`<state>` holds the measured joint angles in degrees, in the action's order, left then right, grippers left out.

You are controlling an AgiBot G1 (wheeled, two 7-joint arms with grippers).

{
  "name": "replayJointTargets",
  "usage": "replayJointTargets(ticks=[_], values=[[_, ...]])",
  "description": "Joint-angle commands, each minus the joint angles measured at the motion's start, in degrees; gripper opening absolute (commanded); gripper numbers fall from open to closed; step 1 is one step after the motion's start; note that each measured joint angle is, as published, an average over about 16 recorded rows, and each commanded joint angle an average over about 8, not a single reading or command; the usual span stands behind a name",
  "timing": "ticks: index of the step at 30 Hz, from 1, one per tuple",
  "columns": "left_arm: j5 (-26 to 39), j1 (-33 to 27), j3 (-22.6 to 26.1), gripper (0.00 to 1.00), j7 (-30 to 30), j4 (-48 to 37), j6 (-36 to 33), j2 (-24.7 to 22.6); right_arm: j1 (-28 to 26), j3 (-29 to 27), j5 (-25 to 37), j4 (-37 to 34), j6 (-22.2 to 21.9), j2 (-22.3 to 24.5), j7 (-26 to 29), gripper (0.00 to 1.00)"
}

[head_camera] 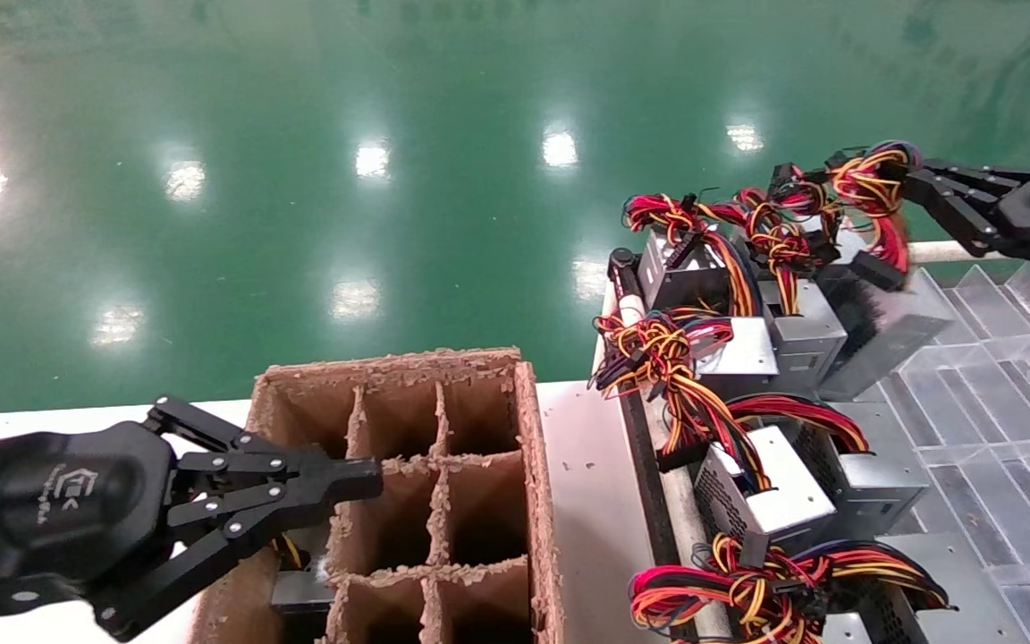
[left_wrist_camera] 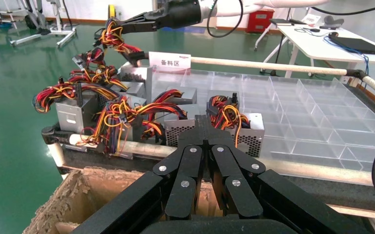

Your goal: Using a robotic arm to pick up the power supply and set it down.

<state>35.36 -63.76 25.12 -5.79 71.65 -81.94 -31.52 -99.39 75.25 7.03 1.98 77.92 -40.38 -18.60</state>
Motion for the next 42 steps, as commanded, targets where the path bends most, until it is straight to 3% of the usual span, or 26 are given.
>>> replayJointTargets(ticks=[1, 7, 15, 23, 33, 42], values=[[0.0, 0.0, 0.0, 0.00, 0.0, 0.0, 0.0, 0.0, 0.3, -0.2, -0.3, 0.1, 0.7, -0.2, 0.2, 0.00], [0.0, 0.0, 0.0, 0.00, 0.0, 0.0, 0.0, 0.0, 0.3, -0.1, -0.2, -0.3, 1.2, -0.9, 0.1, 0.02], [0.0, 0.0, 0.0, 0.00, 0.0, 0.0, 0.0, 0.0, -0.7, 1.0, 1.4, -0.7, 1.2, -1.3, 0.1, 1.00], [0.0, 0.0, 0.0, 0.00, 0.0, 0.0, 0.0, 0.0, -2.9, 2.6, 3.8, -0.4, 2.4, -0.9, 0.0, 1.00], [0.0, 0.0, 0.0, 0.00, 0.0, 0.0, 0.0, 0.0, -6.8, 5.5, 8.1, 0.7, 7.8, 0.5, -0.1, 1.00], [0.0, 0.0, 0.0, 0.00, 0.0, 0.0, 0.0, 0.0, -10.6, 7.1, 10.6, 0.0, 8.2, 0.5, -0.8, 1.00]])
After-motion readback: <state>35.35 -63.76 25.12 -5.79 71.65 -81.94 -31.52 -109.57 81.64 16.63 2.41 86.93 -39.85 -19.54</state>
